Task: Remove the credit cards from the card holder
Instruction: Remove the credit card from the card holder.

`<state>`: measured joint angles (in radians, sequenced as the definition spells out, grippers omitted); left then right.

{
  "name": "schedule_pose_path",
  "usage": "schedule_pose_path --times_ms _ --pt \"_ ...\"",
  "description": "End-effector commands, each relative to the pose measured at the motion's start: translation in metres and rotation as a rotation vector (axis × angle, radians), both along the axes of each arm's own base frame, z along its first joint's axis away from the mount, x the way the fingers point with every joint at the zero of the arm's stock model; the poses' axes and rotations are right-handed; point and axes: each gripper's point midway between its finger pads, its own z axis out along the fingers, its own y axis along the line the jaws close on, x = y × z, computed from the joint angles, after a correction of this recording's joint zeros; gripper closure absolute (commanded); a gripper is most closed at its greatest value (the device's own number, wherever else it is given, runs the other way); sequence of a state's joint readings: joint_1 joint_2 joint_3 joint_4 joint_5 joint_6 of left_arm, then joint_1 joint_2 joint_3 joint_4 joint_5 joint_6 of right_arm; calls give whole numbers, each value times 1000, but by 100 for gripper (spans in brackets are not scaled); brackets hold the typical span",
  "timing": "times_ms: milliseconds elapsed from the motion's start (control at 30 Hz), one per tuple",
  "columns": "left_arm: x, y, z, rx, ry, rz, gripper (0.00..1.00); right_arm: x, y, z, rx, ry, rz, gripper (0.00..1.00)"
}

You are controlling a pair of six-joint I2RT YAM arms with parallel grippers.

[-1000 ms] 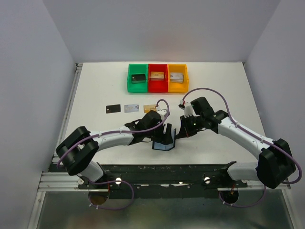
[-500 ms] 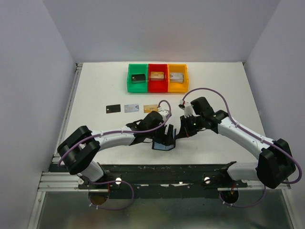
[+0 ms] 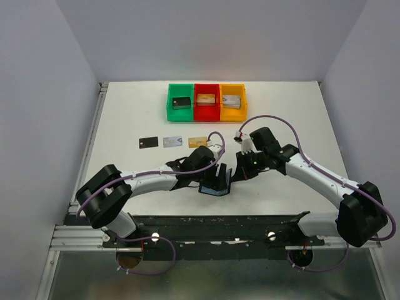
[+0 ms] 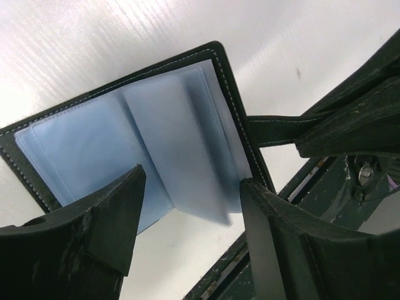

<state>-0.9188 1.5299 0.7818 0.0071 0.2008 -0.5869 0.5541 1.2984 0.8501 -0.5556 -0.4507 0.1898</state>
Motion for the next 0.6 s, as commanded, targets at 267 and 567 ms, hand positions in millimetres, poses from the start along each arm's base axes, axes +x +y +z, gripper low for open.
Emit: schedule_pose_path --times_ms 267,567 --pt "15 26 6 65 -69 87 25 5 3 7 17 -17 8 100" --pt "17 29 8 73 -77 97 22 5 1 6 10 -16 5 100"
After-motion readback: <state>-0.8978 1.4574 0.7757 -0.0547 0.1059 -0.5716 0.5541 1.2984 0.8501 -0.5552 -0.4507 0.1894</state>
